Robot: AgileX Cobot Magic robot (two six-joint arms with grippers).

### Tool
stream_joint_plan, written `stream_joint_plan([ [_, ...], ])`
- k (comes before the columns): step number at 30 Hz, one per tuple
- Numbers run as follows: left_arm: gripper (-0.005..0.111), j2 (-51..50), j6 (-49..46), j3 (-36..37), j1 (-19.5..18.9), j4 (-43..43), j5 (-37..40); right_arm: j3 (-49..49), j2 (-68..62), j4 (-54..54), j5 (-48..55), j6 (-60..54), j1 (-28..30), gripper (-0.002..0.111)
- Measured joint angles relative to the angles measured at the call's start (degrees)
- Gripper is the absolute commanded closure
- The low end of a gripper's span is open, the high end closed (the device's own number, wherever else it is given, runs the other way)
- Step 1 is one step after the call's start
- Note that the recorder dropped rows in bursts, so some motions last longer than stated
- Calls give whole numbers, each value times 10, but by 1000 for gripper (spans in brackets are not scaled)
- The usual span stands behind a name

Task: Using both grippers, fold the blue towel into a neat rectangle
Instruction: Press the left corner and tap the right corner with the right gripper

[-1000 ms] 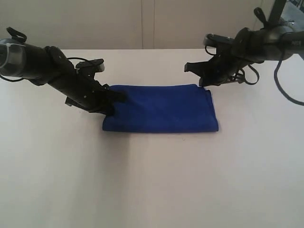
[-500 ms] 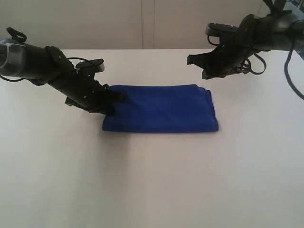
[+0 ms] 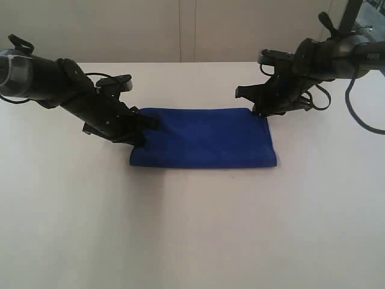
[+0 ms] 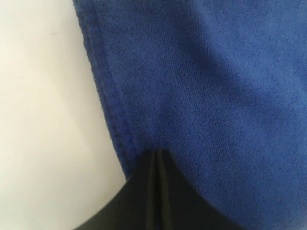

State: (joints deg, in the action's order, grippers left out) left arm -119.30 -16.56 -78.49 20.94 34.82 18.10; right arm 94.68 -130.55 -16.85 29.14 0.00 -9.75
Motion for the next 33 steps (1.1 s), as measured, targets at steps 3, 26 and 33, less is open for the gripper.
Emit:
stream_joint_plan([
  [3, 107, 0, 0, 0, 0, 0, 0, 0, 0, 0, -9, 0, 0, 108],
  [26, 107, 0, 0, 0, 0, 0, 2, 0, 46, 50, 35, 0, 0, 108],
  [33, 107, 0, -1, 0, 0, 0, 2, 0, 31, 65, 19, 0, 0, 80],
])
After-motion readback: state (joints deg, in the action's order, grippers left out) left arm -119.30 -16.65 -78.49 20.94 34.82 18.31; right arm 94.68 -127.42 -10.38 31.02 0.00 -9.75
